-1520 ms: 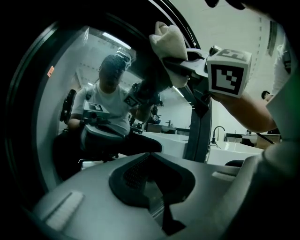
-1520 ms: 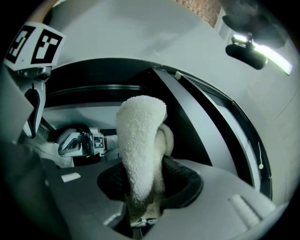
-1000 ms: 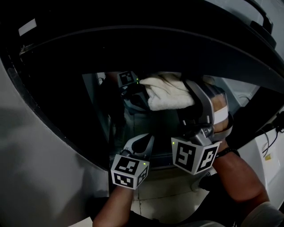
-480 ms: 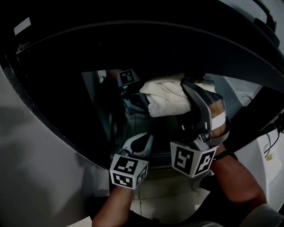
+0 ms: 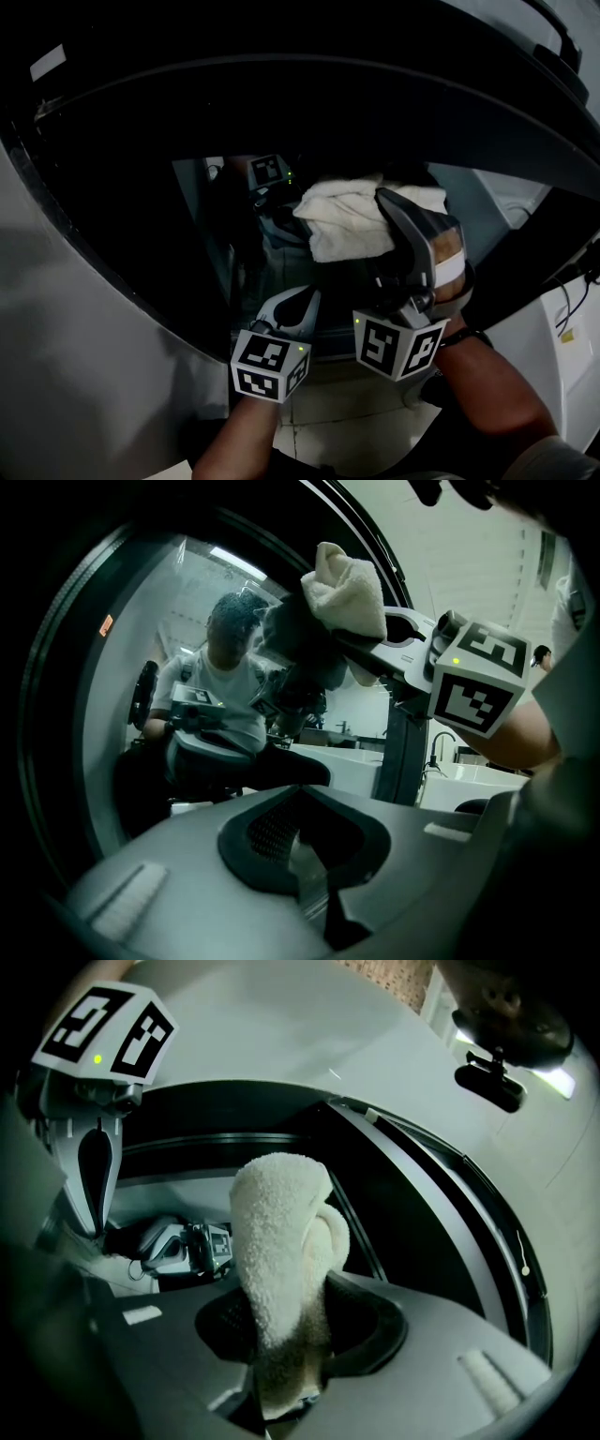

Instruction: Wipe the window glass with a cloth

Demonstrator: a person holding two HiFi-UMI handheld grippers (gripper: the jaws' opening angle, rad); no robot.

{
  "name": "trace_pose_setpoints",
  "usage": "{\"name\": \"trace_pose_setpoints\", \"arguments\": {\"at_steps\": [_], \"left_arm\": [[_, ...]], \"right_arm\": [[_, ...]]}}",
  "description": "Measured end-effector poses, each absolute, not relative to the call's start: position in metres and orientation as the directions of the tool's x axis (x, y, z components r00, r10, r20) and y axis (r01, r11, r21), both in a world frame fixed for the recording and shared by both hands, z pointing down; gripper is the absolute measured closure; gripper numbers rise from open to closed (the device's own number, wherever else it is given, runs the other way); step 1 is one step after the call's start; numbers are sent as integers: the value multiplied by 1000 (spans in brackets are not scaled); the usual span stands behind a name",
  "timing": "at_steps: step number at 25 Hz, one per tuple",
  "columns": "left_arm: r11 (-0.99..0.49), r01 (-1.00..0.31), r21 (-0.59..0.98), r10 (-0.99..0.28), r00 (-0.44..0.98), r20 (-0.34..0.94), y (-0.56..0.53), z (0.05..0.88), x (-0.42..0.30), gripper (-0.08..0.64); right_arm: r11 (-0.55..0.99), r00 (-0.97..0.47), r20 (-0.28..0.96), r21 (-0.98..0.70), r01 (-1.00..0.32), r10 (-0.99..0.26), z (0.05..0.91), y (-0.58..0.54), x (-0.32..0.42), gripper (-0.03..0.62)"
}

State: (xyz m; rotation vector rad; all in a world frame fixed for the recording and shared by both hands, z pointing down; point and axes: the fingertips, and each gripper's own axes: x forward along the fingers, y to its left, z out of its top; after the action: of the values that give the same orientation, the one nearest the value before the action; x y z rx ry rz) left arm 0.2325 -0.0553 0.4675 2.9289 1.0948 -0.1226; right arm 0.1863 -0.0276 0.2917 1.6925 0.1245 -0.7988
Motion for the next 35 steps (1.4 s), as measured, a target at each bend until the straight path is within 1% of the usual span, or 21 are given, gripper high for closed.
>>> {"name": "trace_pose_setpoints", "arguments": {"at_steps": [16, 35], "left_arm": [[-753, 658, -11, 657, 751, -65, -53, 472, 235, 543], [-758, 652, -17, 652, 756, -58, -56, 474, 240, 543]], "right_arm": [[-328, 753, -566, 819, 470, -335, 310, -27, 193, 463], [-326, 759, -558, 825, 462, -336, 336, -25, 202, 462]]}}
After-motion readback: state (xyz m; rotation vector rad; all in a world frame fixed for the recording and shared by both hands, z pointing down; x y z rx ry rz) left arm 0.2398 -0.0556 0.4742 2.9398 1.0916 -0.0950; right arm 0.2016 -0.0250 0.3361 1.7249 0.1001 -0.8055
